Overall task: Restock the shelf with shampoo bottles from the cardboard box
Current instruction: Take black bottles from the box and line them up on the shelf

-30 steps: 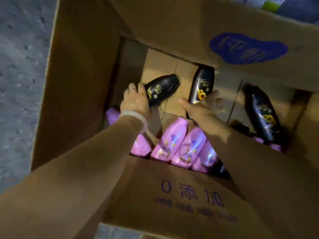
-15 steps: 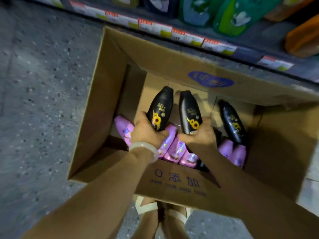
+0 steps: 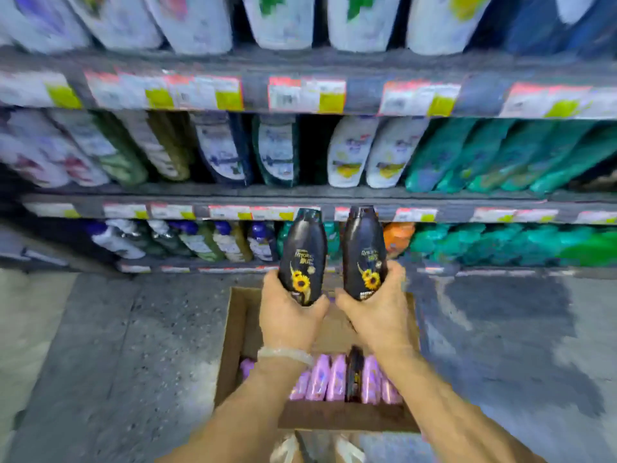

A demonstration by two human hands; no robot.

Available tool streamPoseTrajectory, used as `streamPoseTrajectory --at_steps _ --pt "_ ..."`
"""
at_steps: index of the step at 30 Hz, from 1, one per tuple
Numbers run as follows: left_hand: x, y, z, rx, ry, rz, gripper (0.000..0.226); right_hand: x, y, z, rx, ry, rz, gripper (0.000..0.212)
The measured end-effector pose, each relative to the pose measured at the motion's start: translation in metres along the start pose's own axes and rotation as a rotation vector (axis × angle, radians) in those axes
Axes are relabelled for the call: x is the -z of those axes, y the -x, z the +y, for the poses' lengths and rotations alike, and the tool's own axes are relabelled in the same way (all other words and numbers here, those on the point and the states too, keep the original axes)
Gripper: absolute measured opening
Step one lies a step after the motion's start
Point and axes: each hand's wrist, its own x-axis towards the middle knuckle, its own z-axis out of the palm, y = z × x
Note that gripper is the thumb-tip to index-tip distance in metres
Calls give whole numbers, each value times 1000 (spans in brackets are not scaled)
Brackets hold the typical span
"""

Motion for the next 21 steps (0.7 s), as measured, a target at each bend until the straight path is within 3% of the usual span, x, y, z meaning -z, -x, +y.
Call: streamPoseTrajectory --at_steps 5,10,21 --pt "23 46 142 -238 76 4 58 113 7 -96 141 -177 192 74" --pt "18 108 247 -440 142 -62 58 227 23 -142 230 -237 328 75" --pt "-76 304 381 -691 228 -179 57 494 76 -115 361 -225 567 79"
